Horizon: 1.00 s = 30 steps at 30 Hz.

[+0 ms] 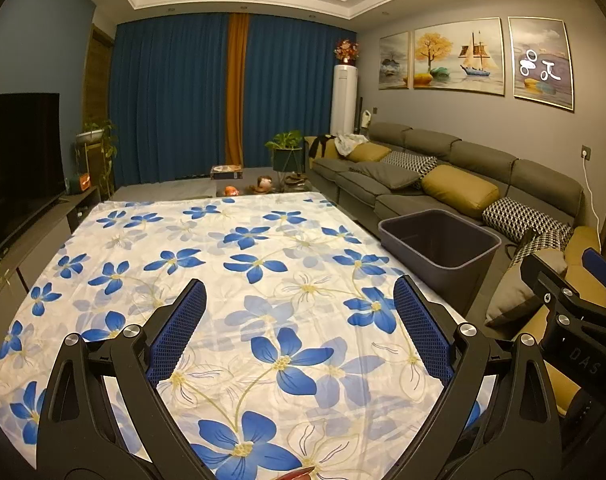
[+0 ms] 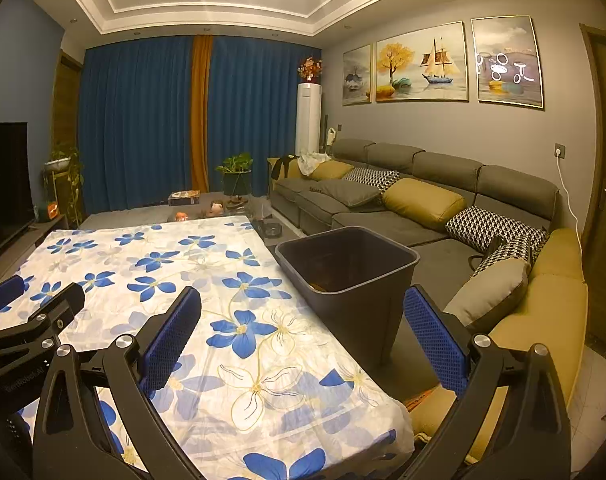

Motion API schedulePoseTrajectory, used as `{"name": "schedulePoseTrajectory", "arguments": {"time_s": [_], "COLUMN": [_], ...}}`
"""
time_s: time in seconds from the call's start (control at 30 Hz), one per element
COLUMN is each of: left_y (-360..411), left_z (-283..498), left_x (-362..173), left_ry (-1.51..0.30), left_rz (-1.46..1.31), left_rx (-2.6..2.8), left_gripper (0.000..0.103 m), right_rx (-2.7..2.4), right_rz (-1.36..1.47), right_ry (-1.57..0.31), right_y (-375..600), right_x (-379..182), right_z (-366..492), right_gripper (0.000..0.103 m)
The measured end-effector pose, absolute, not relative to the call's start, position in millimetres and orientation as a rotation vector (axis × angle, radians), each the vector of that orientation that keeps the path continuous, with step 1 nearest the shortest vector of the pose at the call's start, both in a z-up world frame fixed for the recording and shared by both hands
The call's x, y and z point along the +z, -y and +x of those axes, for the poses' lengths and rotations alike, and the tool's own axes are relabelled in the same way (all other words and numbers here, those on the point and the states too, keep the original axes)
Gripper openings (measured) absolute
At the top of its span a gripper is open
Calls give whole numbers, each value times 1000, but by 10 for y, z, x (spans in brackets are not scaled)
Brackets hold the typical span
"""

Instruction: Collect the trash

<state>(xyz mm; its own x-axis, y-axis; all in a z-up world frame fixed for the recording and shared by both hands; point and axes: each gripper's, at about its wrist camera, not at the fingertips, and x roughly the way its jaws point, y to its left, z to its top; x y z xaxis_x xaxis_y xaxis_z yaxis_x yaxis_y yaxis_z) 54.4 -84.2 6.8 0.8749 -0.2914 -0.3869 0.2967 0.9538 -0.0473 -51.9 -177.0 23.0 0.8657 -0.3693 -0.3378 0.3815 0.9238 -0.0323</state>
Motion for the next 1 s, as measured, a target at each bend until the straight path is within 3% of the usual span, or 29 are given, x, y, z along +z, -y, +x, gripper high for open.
{"name": "schedulePoseTrajectory", "arguments": {"time_s": [1.0], "left_y": [824], "left_z": [525], "left_x": [55], "left_ry": [-397], "left_rz": [10], "left_rx": [-304], "left_gripper": [93], "right_rx": [-394], "right_rz": [35], "right_ry": [-338], "right_y": [1757], "right_x": [244], "right_z": [-529], "right_gripper": [97]}}
